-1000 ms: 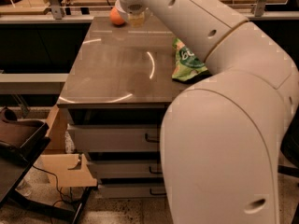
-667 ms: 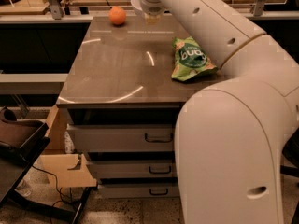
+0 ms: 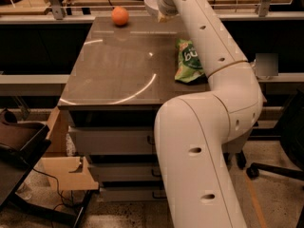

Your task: Move white bowl near orange

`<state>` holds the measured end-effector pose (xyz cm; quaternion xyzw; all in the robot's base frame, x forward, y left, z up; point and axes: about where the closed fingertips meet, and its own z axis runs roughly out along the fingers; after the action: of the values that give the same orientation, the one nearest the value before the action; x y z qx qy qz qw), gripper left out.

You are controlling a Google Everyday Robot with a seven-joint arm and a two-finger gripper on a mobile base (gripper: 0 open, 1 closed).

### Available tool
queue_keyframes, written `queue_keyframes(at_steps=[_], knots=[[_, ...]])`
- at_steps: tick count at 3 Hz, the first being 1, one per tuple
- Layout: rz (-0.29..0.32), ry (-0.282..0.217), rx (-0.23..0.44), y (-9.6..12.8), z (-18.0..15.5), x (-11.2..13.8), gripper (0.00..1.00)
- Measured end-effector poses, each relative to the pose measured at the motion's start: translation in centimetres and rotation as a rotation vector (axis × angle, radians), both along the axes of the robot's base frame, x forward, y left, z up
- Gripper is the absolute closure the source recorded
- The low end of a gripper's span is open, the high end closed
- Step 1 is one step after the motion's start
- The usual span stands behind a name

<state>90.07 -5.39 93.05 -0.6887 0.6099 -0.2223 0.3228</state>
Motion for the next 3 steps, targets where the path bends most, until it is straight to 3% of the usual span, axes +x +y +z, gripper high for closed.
queue_keyframes(at_steps=[1,3], knots=[[0.0,0.0,0.0,0.0,0.0,0.0,1.0],[-0.004,-0.025,-0.026,2.2,-2.4,2.4,1.0]])
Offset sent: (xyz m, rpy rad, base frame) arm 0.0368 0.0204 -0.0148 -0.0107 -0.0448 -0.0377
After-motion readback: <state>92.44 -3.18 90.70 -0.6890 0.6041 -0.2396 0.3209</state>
